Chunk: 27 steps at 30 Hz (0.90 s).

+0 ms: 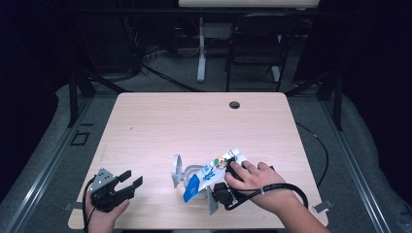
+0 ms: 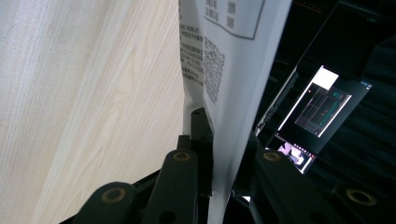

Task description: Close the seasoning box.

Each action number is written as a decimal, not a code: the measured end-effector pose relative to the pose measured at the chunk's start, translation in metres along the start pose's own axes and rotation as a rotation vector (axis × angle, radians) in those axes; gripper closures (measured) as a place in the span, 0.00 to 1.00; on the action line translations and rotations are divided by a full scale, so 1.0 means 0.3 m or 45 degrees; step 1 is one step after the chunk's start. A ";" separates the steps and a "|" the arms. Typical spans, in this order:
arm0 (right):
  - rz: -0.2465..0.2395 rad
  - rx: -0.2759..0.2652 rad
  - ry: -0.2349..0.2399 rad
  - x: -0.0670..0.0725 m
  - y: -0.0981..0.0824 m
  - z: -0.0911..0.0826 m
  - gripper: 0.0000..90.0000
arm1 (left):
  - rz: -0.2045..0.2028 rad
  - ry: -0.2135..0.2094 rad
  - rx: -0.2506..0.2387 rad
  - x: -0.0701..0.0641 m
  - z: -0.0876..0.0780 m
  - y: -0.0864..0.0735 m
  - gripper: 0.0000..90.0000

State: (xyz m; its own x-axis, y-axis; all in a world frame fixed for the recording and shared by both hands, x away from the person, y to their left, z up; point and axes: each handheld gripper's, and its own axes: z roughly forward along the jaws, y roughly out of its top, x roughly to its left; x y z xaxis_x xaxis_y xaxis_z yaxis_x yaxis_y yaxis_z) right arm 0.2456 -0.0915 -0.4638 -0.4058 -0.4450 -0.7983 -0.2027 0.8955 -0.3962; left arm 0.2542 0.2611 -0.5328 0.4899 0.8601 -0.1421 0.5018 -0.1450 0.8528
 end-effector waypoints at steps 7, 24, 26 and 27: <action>-0.003 0.001 0.002 -0.002 0.001 -0.001 0.93 | -0.001 0.000 0.000 0.001 0.000 0.000 0.52; -0.013 0.000 0.007 -0.010 0.004 -0.007 0.95 | 0.001 -0.001 0.000 0.001 -0.001 0.000 0.52; -0.013 -0.003 0.006 -0.010 0.003 -0.007 0.96 | -0.001 -0.002 -0.004 0.001 0.001 0.000 0.52; -0.013 -0.003 0.006 -0.009 0.003 -0.008 0.96 | -0.001 -0.002 -0.006 0.001 0.001 -0.001 0.52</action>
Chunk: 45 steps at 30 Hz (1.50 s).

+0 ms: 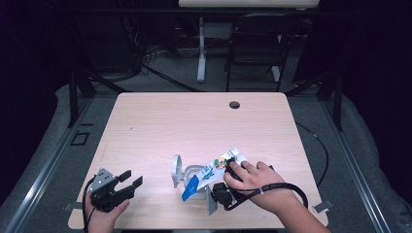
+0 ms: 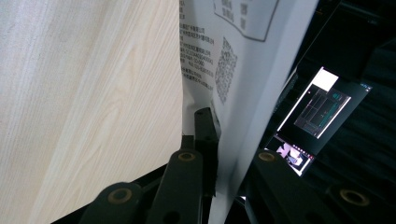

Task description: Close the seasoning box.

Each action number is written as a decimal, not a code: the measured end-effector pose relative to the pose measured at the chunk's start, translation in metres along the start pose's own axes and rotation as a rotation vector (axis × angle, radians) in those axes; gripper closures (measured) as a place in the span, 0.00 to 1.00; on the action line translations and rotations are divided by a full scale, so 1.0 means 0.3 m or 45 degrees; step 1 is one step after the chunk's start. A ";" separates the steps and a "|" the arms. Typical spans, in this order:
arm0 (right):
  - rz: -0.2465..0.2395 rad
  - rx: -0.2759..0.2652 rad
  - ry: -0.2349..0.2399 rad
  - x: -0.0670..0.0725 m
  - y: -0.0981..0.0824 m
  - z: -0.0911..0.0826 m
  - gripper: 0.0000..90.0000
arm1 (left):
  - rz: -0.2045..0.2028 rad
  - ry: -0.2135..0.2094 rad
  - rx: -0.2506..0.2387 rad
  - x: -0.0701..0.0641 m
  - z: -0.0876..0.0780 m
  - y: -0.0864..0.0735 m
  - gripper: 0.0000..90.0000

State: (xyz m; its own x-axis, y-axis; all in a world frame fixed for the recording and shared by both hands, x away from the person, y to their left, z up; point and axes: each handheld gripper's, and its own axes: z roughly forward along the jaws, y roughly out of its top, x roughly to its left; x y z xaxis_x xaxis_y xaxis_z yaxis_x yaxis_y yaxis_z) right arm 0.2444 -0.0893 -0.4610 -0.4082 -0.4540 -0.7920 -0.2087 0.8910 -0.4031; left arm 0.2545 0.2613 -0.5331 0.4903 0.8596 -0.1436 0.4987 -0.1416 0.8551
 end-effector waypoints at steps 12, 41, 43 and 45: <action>-0.006 0.001 -0.001 -0.002 0.004 -0.008 0.97 | 0.003 0.001 0.005 -0.001 -0.002 0.002 0.52; -0.053 0.022 -0.020 -0.015 0.007 -0.018 0.97 | 0.003 0.000 0.006 -0.001 -0.001 0.001 0.52; -0.052 0.019 -0.019 -0.015 0.006 -0.017 0.97 | 0.002 0.002 -0.003 -0.002 0.001 0.001 0.52; -0.062 0.024 -0.020 -0.016 0.007 -0.019 0.97 | 0.002 0.002 -0.004 -0.002 0.000 0.001 0.52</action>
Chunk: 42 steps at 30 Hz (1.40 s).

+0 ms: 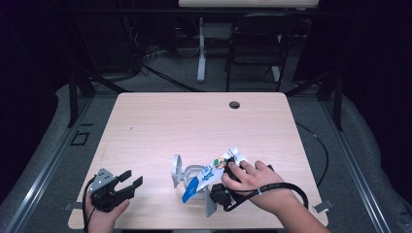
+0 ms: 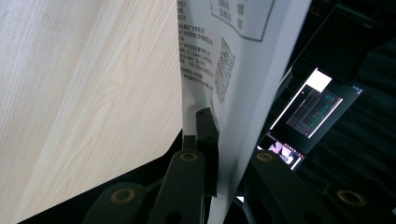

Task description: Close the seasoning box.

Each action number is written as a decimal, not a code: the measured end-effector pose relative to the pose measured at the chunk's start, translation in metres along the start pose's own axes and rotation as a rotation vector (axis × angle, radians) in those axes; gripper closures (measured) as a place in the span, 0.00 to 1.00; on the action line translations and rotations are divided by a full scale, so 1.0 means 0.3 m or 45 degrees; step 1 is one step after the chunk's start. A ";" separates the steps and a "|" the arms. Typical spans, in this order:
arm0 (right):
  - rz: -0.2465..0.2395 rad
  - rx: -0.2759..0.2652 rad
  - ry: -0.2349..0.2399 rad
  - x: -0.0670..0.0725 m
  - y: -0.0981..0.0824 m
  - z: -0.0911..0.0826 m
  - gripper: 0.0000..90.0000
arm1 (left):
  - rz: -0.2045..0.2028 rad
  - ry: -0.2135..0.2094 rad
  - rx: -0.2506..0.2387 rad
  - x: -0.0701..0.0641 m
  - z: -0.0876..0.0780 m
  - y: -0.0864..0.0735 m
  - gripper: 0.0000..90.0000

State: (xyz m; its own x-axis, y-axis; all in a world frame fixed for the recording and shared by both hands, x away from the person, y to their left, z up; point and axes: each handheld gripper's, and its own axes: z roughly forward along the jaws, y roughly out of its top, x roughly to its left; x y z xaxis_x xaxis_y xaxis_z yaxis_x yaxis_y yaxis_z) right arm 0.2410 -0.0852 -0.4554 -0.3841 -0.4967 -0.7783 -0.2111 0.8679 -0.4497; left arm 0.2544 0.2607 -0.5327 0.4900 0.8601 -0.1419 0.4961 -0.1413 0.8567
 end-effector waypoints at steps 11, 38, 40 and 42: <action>-0.003 0.001 0.001 -0.001 0.002 -0.002 0.97 | -0.004 -0.004 0.000 0.002 -0.001 0.000 0.52; -0.006 0.004 0.000 -0.003 -0.004 -0.009 0.97 | -0.006 -0.004 0.002 0.002 0.000 -0.001 0.52; -0.013 0.008 -0.002 -0.005 -0.004 -0.010 0.97 | -0.005 -0.003 0.002 0.002 0.000 -0.001 0.52; -0.012 0.005 -0.002 -0.006 -0.004 -0.010 0.97 | -0.002 -0.002 0.009 0.002 -0.001 0.000 0.52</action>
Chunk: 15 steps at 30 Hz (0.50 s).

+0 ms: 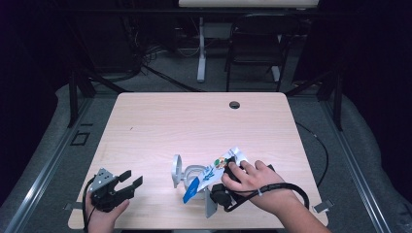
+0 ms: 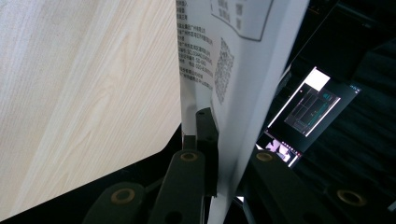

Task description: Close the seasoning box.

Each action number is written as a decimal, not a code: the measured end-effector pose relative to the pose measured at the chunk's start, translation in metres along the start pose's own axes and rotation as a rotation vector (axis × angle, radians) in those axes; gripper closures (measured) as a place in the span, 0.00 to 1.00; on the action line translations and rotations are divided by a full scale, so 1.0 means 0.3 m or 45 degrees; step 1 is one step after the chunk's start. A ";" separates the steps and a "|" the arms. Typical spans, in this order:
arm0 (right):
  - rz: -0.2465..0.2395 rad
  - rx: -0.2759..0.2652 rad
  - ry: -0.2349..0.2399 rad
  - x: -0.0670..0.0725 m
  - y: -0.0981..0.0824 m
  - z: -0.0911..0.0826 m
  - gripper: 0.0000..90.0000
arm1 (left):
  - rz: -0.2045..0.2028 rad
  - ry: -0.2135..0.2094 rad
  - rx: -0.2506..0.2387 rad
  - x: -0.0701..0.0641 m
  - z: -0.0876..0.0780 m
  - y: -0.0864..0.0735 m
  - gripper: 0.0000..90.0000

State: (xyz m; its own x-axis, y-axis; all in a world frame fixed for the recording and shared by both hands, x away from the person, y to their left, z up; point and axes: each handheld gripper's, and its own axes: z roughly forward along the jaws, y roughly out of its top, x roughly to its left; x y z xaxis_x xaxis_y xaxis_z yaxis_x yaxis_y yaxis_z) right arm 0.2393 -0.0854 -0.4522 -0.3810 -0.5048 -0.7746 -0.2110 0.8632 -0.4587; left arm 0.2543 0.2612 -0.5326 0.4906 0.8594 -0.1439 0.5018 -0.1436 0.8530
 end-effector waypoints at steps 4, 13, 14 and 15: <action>-0.011 0.011 0.001 -0.002 0.002 -0.002 0.97 | 0.002 0.000 -0.001 -0.001 0.000 0.000 0.52; -0.022 0.016 -0.001 -0.005 0.001 -0.004 0.97 | 0.001 0.000 -0.001 -0.001 0.000 0.000 0.52; -0.016 0.010 -0.003 -0.006 -0.001 -0.003 0.97 | 0.000 0.000 0.000 0.000 0.000 0.000 0.52; -0.019 0.014 -0.002 -0.007 -0.001 -0.003 0.97 | 0.000 0.000 -0.001 0.000 0.000 0.000 0.52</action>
State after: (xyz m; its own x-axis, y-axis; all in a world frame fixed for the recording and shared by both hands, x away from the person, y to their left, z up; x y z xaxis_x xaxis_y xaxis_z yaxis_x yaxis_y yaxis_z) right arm 0.2395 -0.0847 -0.4499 -0.3766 -0.5177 -0.7682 -0.2066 0.8553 -0.4751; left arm 0.2543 0.2611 -0.5326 0.4908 0.8593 -0.1439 0.5013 -0.1434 0.8533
